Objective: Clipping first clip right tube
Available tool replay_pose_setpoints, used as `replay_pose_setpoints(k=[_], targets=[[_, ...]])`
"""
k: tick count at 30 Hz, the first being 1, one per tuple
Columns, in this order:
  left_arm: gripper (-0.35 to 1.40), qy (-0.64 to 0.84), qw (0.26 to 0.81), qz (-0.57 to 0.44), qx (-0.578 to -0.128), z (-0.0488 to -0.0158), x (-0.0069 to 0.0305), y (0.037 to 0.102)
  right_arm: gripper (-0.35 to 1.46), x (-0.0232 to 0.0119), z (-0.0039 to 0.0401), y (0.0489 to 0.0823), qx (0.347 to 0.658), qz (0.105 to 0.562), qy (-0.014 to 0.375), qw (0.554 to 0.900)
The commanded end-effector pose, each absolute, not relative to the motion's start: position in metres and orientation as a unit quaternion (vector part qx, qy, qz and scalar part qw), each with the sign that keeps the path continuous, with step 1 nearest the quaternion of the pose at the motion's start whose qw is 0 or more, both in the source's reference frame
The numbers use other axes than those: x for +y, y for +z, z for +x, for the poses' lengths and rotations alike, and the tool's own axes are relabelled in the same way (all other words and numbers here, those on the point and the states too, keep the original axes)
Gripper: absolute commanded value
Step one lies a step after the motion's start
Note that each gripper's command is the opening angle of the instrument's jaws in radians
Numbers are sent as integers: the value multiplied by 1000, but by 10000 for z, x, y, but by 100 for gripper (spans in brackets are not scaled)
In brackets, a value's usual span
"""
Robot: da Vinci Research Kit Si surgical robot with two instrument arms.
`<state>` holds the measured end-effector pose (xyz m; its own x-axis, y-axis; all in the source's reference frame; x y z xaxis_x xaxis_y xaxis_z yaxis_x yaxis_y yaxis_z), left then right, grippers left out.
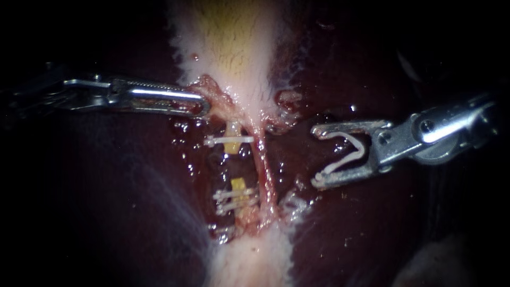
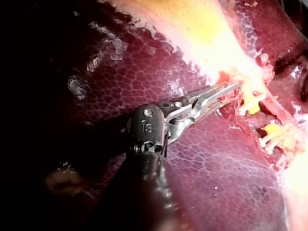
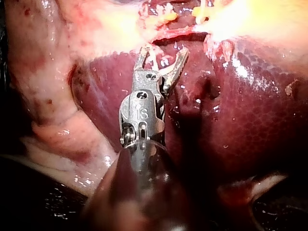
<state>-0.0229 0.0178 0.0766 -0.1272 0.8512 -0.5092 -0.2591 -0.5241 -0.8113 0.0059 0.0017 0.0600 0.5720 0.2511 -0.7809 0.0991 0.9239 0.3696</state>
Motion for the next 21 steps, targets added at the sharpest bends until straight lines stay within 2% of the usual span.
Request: replay_pose_setpoints(k=[1,14,21], targets=[[-35,696,398,-527,-281,-227,178,764,50,17,59,600,461,190,44,866],[-35,688,406,-527,-288,-170,180,689,50,16,59,599,461,190,43,866],[-35,684,411,-529,-289,-166,184,673,50,15,67,603,460,196,44,865]])
